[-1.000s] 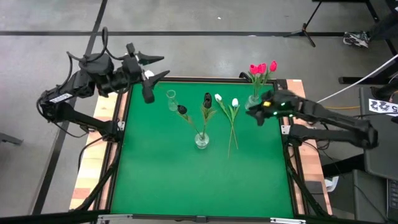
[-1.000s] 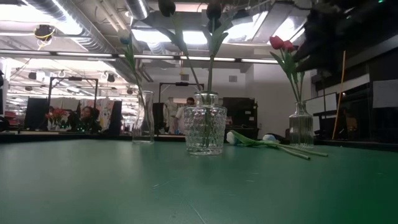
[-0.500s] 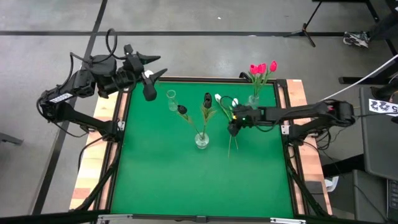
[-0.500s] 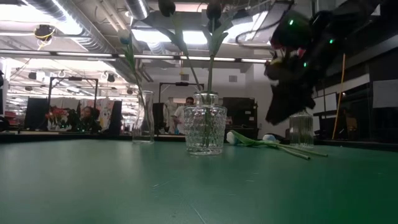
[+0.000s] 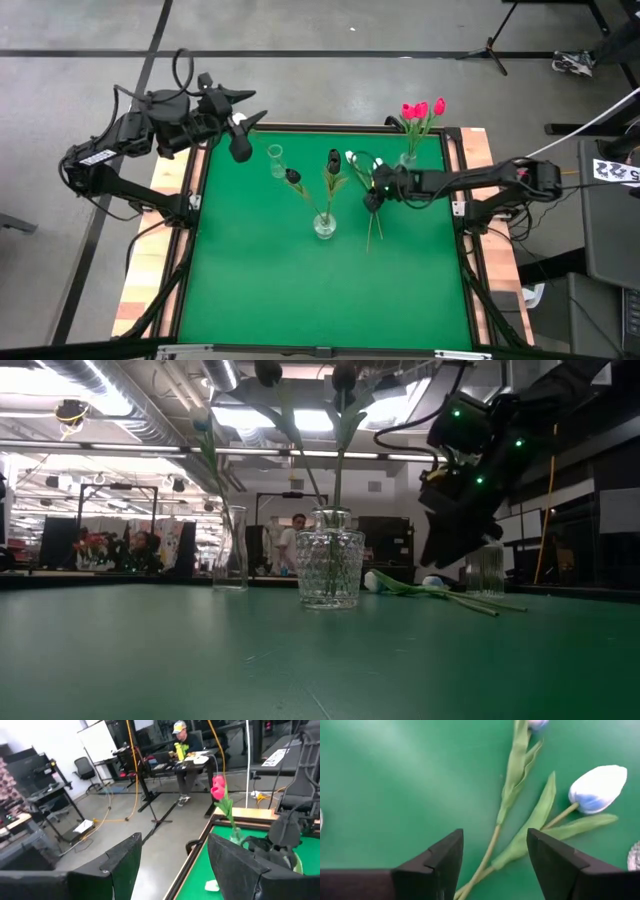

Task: Sort flowers into vase by color
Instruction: Put the left white tulip into the top left transparent vase

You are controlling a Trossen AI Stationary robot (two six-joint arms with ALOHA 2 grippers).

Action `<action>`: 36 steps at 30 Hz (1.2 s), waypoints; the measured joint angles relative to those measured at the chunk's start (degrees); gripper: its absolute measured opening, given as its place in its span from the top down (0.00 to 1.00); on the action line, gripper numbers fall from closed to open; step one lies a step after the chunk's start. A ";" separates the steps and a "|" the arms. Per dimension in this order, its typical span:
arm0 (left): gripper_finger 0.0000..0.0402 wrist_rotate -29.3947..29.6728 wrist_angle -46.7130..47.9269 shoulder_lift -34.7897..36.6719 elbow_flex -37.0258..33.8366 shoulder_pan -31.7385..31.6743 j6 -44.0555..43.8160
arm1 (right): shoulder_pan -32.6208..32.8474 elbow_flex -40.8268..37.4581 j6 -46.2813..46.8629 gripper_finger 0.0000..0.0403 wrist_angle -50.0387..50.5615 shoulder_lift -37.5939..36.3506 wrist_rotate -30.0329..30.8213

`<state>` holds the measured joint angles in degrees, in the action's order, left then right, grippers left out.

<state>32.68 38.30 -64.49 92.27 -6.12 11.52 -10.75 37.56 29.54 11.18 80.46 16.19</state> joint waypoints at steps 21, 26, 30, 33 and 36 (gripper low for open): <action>0.44 0.19 3.23 0.02 0.00 -2.92 -2.20 | -2.03 0.21 -1.53 0.59 -8.11 12.00 -4.18; 0.44 0.22 3.26 0.04 0.00 -4.35 -2.20 | -2.09 0.18 -0.99 0.83 -8.08 11.73 -4.25; 0.44 0.18 3.26 0.04 0.00 -5.01 -2.44 | -2.07 0.26 -0.84 0.97 -7.53 10.90 -5.06; 0.44 0.19 3.20 0.04 0.00 -5.57 -2.60 | -2.05 1.54 -0.83 0.96 -6.95 10.89 -6.31; 0.44 0.14 3.07 0.04 0.00 -6.36 -4.27 | -1.98 3.93 -1.42 0.98 -7.15 10.72 -7.14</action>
<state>32.82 41.38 -64.45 92.27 -12.48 7.25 -12.73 41.49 28.12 4.03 91.18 9.06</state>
